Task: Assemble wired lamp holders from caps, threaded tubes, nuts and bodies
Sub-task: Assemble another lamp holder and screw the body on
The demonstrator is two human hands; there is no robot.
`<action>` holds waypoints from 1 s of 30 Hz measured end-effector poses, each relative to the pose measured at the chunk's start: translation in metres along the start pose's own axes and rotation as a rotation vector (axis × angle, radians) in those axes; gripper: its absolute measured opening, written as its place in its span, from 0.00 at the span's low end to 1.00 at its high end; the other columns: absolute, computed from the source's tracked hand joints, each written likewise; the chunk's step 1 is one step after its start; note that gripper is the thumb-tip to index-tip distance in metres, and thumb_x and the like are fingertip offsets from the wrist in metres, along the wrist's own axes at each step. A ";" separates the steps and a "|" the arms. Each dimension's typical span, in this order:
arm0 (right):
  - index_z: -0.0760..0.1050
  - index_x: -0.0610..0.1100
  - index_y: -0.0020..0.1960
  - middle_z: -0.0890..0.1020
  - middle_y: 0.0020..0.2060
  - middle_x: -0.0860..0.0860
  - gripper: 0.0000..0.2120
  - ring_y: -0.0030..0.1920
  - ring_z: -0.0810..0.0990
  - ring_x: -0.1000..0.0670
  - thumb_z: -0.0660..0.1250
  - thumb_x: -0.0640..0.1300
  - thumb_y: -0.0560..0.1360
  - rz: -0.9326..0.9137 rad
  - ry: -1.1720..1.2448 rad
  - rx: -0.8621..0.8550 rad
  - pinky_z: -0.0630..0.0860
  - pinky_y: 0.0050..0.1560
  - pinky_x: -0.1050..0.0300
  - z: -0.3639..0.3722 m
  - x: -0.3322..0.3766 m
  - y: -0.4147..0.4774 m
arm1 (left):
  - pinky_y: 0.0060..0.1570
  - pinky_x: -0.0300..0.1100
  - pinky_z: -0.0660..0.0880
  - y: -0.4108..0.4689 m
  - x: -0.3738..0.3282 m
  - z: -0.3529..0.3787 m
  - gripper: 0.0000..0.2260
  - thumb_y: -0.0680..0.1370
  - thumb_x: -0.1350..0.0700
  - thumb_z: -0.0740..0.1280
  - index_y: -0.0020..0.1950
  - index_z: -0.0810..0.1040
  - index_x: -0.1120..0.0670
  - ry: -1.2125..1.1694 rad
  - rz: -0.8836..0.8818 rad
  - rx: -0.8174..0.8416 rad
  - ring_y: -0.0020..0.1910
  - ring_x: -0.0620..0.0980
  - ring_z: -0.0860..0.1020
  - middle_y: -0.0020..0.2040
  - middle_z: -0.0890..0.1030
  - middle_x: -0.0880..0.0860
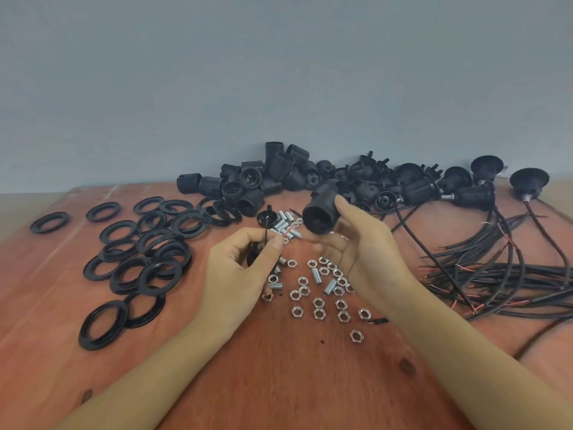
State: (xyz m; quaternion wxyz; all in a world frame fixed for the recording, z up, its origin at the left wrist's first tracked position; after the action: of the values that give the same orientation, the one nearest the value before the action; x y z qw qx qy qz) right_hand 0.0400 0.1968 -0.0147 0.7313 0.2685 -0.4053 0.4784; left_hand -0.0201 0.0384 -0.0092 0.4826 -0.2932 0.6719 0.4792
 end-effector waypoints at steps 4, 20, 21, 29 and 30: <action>0.83 0.39 0.47 0.86 0.44 0.40 0.13 0.39 0.85 0.45 0.66 0.48 0.78 0.168 0.086 -0.008 0.80 0.33 0.60 -0.002 -0.021 -0.008 | 0.23 0.31 0.68 -0.002 -0.009 0.001 0.03 0.77 0.59 0.70 0.44 0.82 0.54 0.061 0.055 0.000 0.23 0.39 0.71 0.29 0.76 0.45; 0.75 0.41 0.50 0.77 0.38 0.47 0.10 0.30 0.66 0.52 0.64 0.48 0.76 0.237 -0.007 0.129 0.63 0.26 0.63 0.002 -0.026 -0.007 | 0.30 0.28 0.70 -0.005 -0.020 0.008 0.06 0.78 0.61 0.69 0.42 0.80 0.54 0.108 0.116 0.043 0.28 0.40 0.71 0.29 0.75 0.50; 0.75 0.41 0.50 0.77 0.37 0.47 0.10 0.30 0.65 0.52 0.61 0.48 0.78 0.262 -0.002 0.139 0.62 0.26 0.62 0.002 -0.030 -0.008 | 0.30 0.28 0.71 -0.007 -0.022 0.009 0.05 0.78 0.60 0.70 0.42 0.80 0.54 0.108 0.129 0.057 0.28 0.40 0.71 0.30 0.76 0.53; 0.78 0.42 0.50 0.79 0.32 0.49 0.14 0.26 0.72 0.54 0.58 0.49 0.81 0.304 -0.056 0.099 0.63 0.24 0.62 -0.001 -0.044 -0.008 | 0.33 0.44 0.75 -0.016 -0.032 0.018 0.05 0.76 0.56 0.69 0.41 0.79 0.48 0.227 0.220 0.108 0.31 0.51 0.75 0.31 0.76 0.51; 0.78 0.42 0.50 0.79 0.30 0.50 0.15 0.26 0.72 0.54 0.57 0.50 0.82 0.300 -0.060 0.086 0.63 0.24 0.62 -0.002 -0.044 -0.008 | 0.32 0.40 0.73 -0.016 -0.033 0.018 0.05 0.76 0.56 0.69 0.41 0.79 0.48 0.231 0.230 0.107 0.30 0.49 0.74 0.31 0.76 0.49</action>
State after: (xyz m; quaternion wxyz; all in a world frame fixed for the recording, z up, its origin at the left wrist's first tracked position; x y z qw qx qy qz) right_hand 0.0384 0.1743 -0.0536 0.6270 0.2502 -0.4417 0.5909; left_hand 0.0123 0.0465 0.0144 0.3590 -0.2414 0.7767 0.4579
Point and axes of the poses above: each hand's wrist, its own y-axis towards the middle knuckle, its own z-axis out of the palm, x = y × z, the point moved 10 cm from there along y, towards the middle knuckle
